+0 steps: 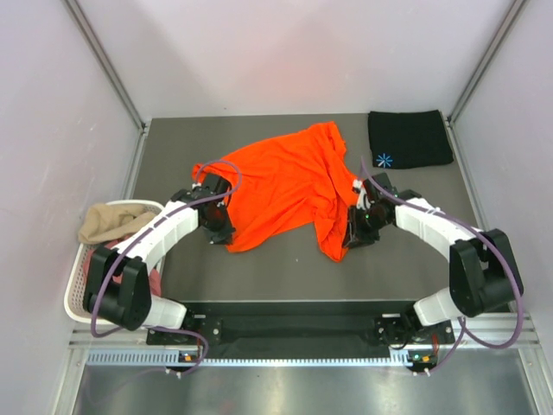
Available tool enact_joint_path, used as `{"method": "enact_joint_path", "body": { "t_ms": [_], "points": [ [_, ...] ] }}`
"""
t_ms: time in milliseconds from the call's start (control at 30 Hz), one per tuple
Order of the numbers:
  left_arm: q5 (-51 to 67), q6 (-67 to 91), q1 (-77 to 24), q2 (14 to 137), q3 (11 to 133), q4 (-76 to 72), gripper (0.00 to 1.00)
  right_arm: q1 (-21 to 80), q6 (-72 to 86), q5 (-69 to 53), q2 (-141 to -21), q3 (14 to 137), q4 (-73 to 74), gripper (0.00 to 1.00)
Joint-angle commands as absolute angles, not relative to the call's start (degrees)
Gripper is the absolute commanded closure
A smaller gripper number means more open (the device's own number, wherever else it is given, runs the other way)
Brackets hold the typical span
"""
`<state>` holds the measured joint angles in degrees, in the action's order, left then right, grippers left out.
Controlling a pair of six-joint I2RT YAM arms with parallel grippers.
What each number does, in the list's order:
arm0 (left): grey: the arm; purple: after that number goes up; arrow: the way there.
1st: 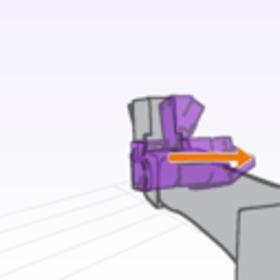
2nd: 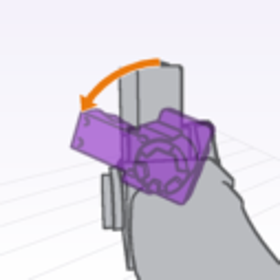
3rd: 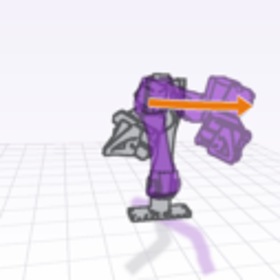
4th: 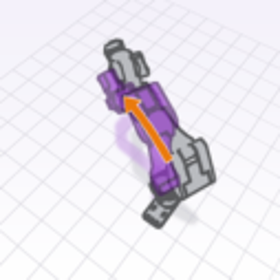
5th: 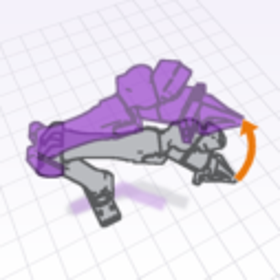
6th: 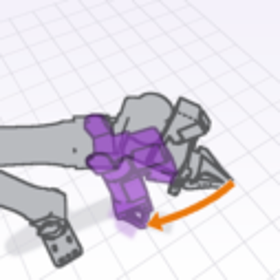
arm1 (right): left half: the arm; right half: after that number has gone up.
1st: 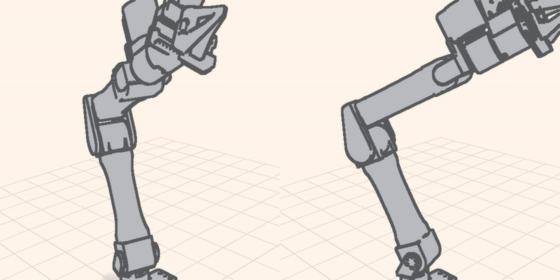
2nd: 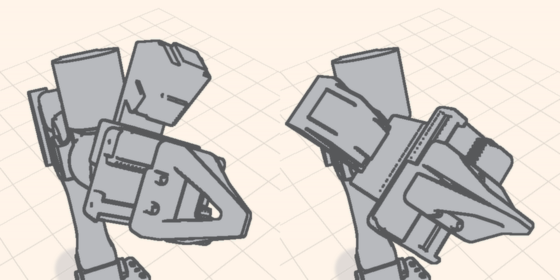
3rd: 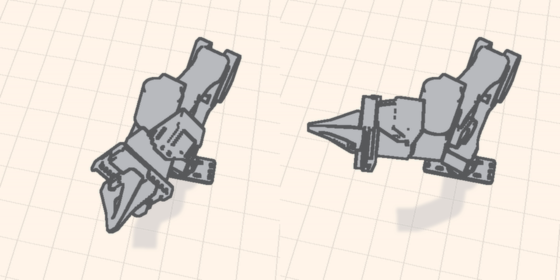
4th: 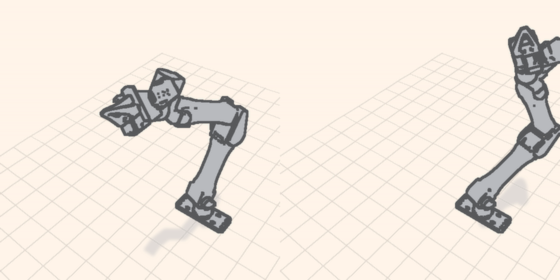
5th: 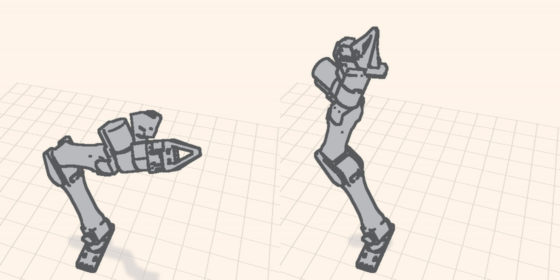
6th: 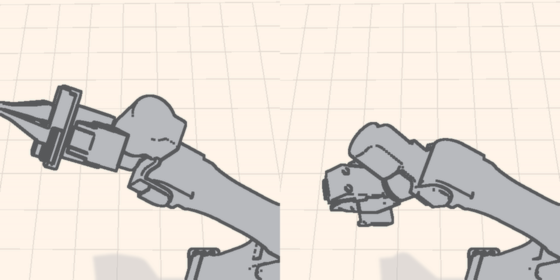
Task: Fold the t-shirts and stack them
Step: Flatten the tshirt out
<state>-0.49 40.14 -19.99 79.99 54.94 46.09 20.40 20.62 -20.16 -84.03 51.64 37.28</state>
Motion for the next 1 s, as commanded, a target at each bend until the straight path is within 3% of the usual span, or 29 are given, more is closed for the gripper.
{"method": "enact_joint_path", "body": {
  "t_ms": [0, 367, 967],
  "points": [
    [-1.7, 41.3, -20.6, 79.0, 53.4, 49.0, 1.0, 19.1, 25.0, -22.1, -80.3, 47.8, 33.1, 0.73],
    [-1.5, 41.0, -21.4, 79.5, 53.4, 48.9, 1.0, 18.5, 27.2, -32.6, -83.4, 40.3, 21.7, 0.63],
    [-1.0, 40.8, -21.5, 80.2, 54.6, 48.7, 1.0, 25.8, 22.6, -25.4, -90.6, 49.8, 24.8, 0.68]
  ]
}}
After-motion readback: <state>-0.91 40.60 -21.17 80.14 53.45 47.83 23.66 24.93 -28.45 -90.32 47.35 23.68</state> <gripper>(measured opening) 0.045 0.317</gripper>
